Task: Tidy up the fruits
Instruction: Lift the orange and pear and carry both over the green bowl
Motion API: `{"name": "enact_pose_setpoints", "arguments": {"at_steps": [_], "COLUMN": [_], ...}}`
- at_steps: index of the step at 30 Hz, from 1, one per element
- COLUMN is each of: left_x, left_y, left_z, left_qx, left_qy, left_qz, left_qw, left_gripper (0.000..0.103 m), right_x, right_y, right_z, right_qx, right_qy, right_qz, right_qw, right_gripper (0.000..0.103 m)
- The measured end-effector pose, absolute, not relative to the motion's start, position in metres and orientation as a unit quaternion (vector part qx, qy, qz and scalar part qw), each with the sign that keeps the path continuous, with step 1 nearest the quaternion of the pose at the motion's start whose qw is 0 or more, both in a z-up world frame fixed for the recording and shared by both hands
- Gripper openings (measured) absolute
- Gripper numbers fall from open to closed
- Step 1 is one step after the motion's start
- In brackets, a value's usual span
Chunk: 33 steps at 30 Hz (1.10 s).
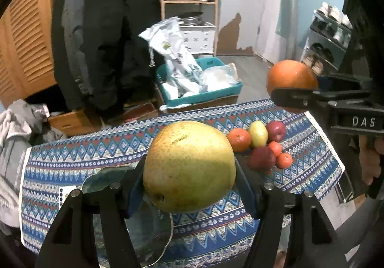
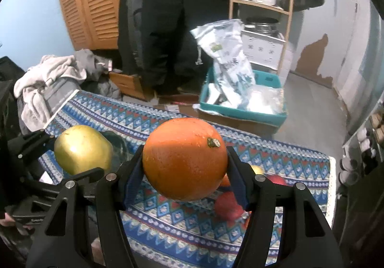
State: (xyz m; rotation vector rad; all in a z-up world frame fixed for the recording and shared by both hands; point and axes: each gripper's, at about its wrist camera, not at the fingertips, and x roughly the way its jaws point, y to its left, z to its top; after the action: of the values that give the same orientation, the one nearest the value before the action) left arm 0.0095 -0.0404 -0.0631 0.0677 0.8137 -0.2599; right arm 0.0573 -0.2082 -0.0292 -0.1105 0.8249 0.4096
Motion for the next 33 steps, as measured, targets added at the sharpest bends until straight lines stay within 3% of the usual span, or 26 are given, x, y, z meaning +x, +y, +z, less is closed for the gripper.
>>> {"name": "enact_pose_setpoints", "arguments": {"at_steps": [18,33], "left_x": [0.011,0.022], "left_y": [0.05,0.125], "left_z": [-0.08,-0.143], "left_qx": [-0.013,-0.049], "left_qy": [0.412,0.466], "left_qz": [-0.059,0.009], "left_qw": [0.909,0.883], "left_gripper": [0.069,0.069], "right_x": [0.089,0.117], "right_y": [-0.104,-0.028], "right_z": [-0.048,-0.116], "right_qx": [-0.076,-0.096], "right_qy": [0.414,0.481], "right_qz": [0.251,0.28], "right_qw": [0.871,0.825], "right_gripper": [0.064,0.064]}}
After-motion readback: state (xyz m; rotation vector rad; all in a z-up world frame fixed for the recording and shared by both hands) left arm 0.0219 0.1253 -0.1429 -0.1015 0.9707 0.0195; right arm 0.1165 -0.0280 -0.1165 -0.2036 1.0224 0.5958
